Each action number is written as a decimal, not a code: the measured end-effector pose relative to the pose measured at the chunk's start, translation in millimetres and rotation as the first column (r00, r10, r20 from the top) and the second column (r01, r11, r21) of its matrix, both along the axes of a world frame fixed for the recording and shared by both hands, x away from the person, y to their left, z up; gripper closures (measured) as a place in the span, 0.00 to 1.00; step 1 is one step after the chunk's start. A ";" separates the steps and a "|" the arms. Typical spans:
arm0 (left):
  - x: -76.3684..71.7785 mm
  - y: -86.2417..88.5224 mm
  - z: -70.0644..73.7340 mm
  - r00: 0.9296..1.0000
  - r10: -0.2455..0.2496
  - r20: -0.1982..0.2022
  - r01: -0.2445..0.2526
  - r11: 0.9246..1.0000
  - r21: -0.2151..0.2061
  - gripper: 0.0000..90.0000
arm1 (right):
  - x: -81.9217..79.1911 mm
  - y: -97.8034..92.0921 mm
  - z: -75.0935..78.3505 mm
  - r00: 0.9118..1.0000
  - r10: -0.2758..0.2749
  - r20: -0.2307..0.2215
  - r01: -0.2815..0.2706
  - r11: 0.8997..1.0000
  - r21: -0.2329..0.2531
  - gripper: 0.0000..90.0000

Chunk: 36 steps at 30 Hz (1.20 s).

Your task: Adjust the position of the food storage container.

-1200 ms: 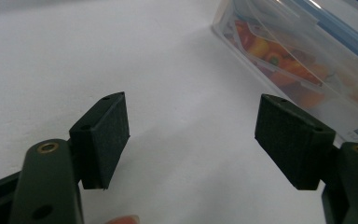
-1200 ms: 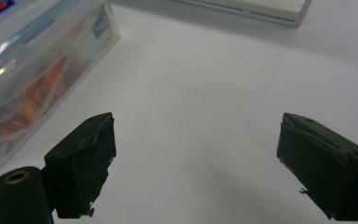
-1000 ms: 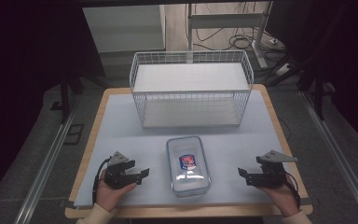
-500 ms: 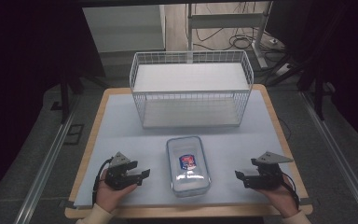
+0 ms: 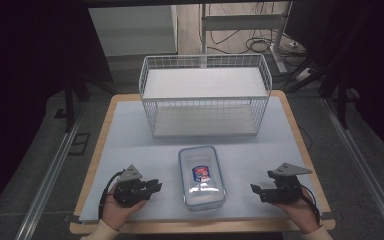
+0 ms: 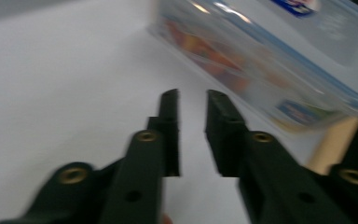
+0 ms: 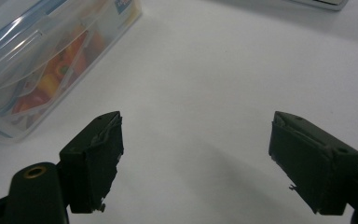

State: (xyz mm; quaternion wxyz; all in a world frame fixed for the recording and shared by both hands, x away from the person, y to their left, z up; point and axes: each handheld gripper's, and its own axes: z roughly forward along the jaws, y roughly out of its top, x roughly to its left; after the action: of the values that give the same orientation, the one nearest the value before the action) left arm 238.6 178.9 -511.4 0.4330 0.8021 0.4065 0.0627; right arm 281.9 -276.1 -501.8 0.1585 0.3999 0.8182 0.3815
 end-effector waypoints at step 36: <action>-12.0 -112.9 -3.5 0.909 -0.415 -0.037 0.417 0.904 0.094 1.00 | 2.1 -7.3 1.6 1.000 -0.019 -0.001 0.019 1.000 0.015 0.20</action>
State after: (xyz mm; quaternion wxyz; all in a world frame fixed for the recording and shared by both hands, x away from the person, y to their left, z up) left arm 226.7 66.0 -514.9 0.3925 0.8914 0.2260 -0.0174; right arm 284.0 -283.4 -500.2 0.1585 0.4091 0.8115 0.3860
